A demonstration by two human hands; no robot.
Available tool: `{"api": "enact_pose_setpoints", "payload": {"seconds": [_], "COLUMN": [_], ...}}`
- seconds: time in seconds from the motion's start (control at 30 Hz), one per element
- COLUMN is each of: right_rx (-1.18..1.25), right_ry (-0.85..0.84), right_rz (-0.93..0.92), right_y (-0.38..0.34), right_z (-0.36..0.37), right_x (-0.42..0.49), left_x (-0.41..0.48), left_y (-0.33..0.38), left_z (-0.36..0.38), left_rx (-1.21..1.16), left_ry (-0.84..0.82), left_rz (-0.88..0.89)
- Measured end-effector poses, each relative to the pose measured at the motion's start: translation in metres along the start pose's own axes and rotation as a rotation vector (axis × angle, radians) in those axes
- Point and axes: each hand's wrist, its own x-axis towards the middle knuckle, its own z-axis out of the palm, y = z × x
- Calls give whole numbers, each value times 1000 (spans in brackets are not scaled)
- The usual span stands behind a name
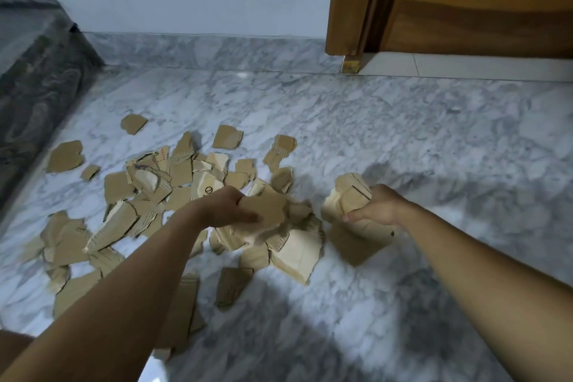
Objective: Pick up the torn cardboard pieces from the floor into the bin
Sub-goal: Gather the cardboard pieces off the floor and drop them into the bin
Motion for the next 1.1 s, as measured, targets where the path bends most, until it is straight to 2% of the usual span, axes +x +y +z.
{"api": "enact_pose_setpoints", "payload": {"seconds": [0.1, 0.2, 0.3, 0.43, 0.67, 0.77, 0.87, 1.03, 1.1], "right_rx": [-86, -252, -342, -396, -220, -195, -142, -195, -243], "right_ry": [-56, -111, -193, -232, -97, -38, -49, -60, -29], "right_rz": [-64, -108, -121, -95, -72, -71, -82, -109, -104], "right_y": [-21, -46, -61, -57, -43, -43, -41, -43, -44], "right_z": [3, 5, 11, 28, 93, 110, 109, 62, 36], "right_x": [11, 16, 15, 9, -6, -8, -10, -16, -17], "left_x": [-2, -2, -7, -25, -41, -41, -44, -41, -30], "left_y": [9, 3, -16, -45, -61, -56, -54, -47, -36], "left_z": [19, 36, 35, 13, 2, 7, 8, 23, 45], "left_rx": [195, 197, 60, -329, -431, -412, -306, -45, 65], "left_ry": [-126, -124, 10, 197, 230, 184, 89, -118, -126], "left_rz": [-28, 2, -10, -109, -133, -139, -132, -86, -29]}}
